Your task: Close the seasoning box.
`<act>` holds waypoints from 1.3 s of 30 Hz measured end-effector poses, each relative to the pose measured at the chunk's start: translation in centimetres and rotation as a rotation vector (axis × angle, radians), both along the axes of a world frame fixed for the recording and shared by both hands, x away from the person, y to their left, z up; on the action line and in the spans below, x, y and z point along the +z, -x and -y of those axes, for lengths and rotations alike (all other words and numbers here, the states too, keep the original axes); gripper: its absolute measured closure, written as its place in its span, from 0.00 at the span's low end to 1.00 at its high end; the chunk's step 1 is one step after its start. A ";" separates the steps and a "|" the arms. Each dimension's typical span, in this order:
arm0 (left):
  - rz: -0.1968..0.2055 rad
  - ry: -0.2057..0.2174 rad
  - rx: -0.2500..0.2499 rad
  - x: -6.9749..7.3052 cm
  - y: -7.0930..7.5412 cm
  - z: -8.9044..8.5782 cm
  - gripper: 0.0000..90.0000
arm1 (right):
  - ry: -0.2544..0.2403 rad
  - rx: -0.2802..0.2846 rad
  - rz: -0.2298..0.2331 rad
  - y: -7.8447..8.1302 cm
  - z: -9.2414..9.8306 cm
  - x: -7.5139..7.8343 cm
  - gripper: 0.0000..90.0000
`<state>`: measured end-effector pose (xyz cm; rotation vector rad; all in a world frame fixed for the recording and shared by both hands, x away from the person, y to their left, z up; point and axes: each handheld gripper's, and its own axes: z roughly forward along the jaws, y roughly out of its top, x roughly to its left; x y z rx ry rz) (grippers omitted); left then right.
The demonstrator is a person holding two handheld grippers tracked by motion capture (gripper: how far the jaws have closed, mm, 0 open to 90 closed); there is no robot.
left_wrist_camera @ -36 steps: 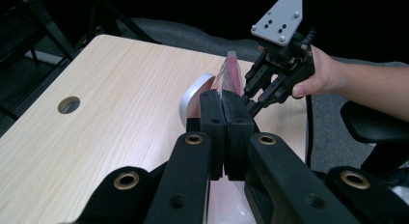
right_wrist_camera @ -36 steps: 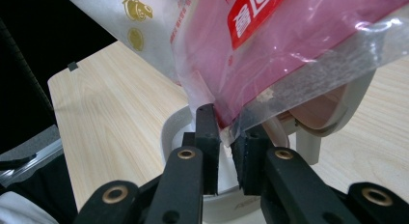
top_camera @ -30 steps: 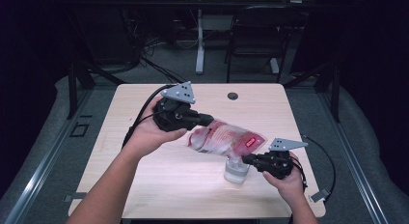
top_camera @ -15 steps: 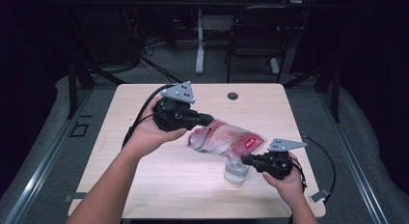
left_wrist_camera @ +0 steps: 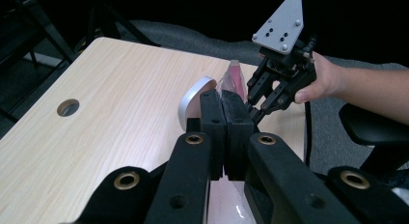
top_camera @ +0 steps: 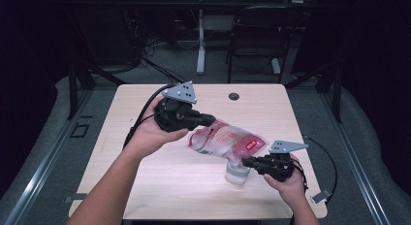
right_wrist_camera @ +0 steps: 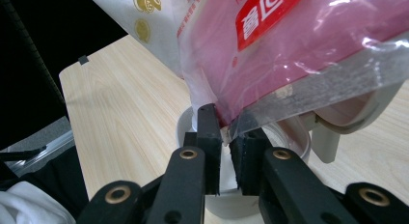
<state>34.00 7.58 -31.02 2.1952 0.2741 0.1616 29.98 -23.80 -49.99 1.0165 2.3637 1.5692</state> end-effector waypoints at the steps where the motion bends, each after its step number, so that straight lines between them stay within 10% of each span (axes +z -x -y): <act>1: 0.002 -0.002 -0.004 0.0 0.0 0.0 1.00 | -0.001 -0.001 0.000 0.0 0.0 0.0 0.92; 39: 0.017 0.011 -0.005 0.4 0.1 0.2 1.00 | -0.002 -0.014 0.000 -0.5 -0.3 0.0 0.92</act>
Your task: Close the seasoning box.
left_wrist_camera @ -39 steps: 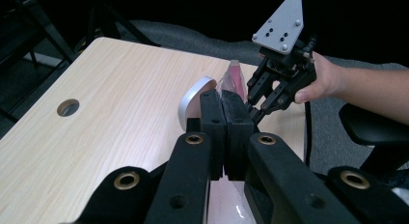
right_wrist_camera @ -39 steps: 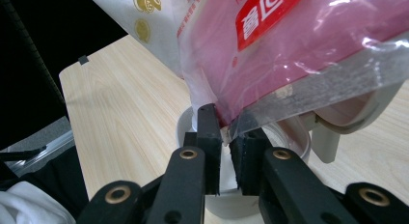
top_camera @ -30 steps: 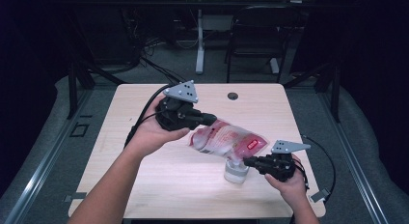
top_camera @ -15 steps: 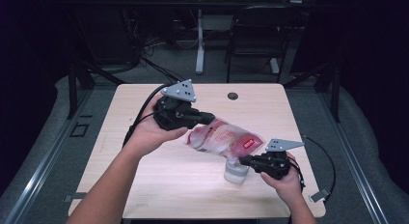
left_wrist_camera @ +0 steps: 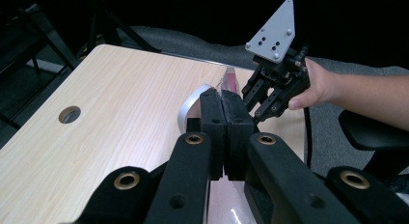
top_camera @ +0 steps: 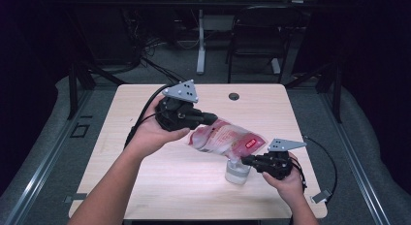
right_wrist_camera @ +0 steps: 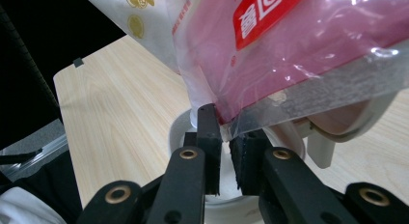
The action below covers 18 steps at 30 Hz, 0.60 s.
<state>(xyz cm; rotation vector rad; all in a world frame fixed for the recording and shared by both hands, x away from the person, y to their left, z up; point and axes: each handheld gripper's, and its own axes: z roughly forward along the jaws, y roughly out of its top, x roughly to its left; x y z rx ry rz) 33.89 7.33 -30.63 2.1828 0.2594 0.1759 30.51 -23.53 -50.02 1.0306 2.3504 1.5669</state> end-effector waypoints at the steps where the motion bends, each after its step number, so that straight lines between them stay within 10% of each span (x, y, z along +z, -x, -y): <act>1: 0.001 -0.001 -0.003 0.0 0.0 0.1 1.00 | -0.003 -0.003 0.001 0.0 0.1 0.0 0.92; 18: -0.004 0.000 -0.004 -0.2 -0.2 0.2 1.00 | 0.003 0.002 -0.002 0.6 0.6 0.0 0.93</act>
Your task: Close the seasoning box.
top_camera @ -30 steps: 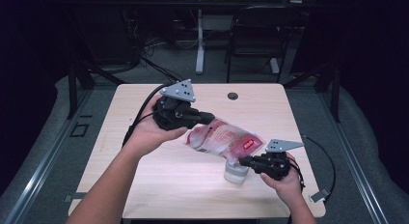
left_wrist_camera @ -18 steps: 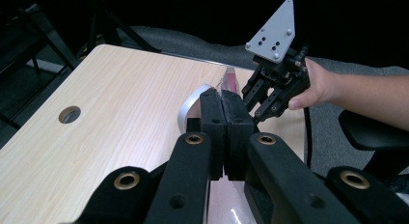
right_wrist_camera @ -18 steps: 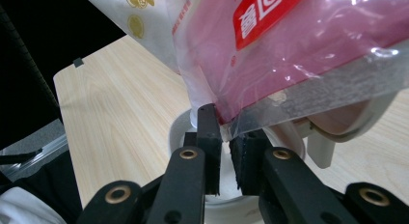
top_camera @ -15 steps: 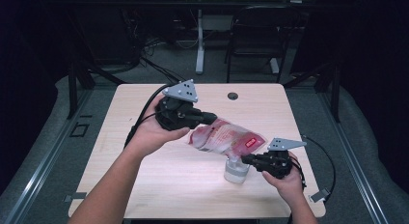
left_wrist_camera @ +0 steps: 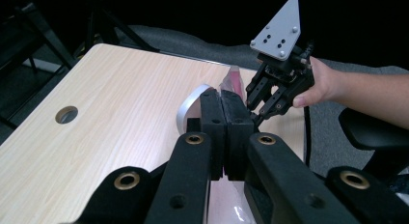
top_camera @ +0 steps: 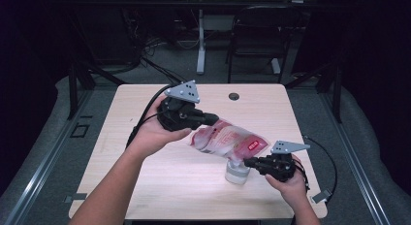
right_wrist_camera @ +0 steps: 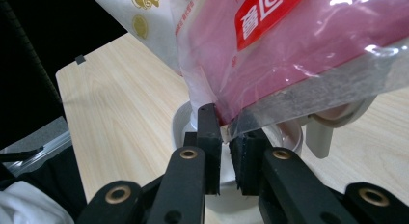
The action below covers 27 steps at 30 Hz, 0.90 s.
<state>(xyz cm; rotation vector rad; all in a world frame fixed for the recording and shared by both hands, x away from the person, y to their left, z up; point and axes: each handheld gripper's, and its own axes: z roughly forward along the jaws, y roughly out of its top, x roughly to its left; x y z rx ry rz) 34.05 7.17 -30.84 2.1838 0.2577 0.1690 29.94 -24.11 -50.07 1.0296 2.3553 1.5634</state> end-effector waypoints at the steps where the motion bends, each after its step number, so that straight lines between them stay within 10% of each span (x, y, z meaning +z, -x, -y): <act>1: 0.000 0.000 0.000 0.0 0.0 0.0 1.00 | 0.000 -0.003 0.004 -0.1 -0.1 0.0 0.92; 27: -0.006 0.015 0.002 -0.1 -0.1 -0.1 1.00 | -0.007 0.002 0.005 0.4 0.7 0.2 0.94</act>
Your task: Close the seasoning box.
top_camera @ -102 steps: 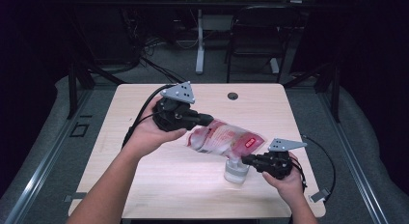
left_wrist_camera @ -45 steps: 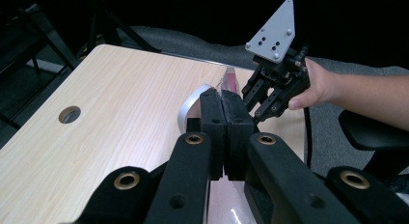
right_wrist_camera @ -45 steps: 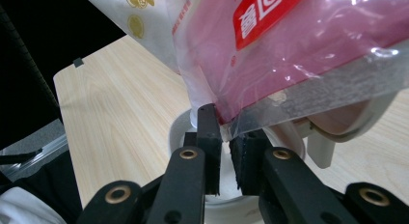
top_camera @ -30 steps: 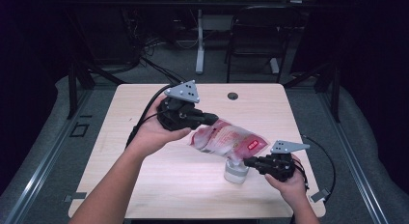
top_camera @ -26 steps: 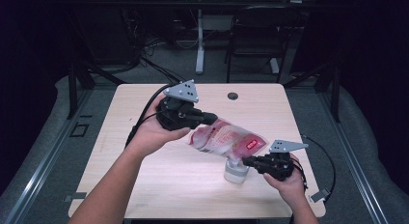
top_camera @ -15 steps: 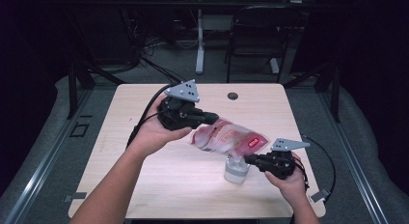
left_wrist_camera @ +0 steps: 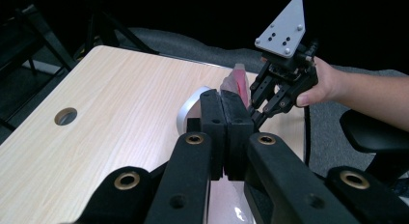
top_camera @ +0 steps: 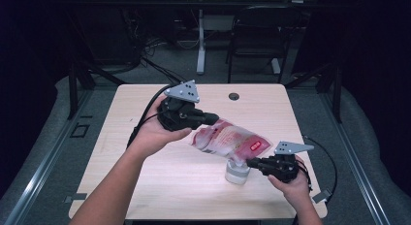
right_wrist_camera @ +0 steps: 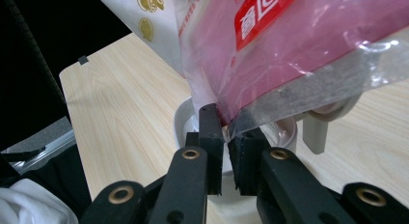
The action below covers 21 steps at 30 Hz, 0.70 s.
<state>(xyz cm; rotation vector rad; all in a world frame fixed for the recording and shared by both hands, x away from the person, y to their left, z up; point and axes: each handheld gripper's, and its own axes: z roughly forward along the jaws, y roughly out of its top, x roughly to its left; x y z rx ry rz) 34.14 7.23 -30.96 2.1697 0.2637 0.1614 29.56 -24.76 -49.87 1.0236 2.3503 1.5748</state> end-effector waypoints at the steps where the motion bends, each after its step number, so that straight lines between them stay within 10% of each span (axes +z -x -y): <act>1: 0.002 0.000 0.001 0.0 0.0 0.0 1.00 | 0.000 0.004 0.000 -0.1 -0.1 0.0 0.94; 21: -0.001 0.007 0.025 -0.3 -0.1 -0.9 1.00 | 0.003 -0.031 0.005 -0.8 -0.5 0.0 0.94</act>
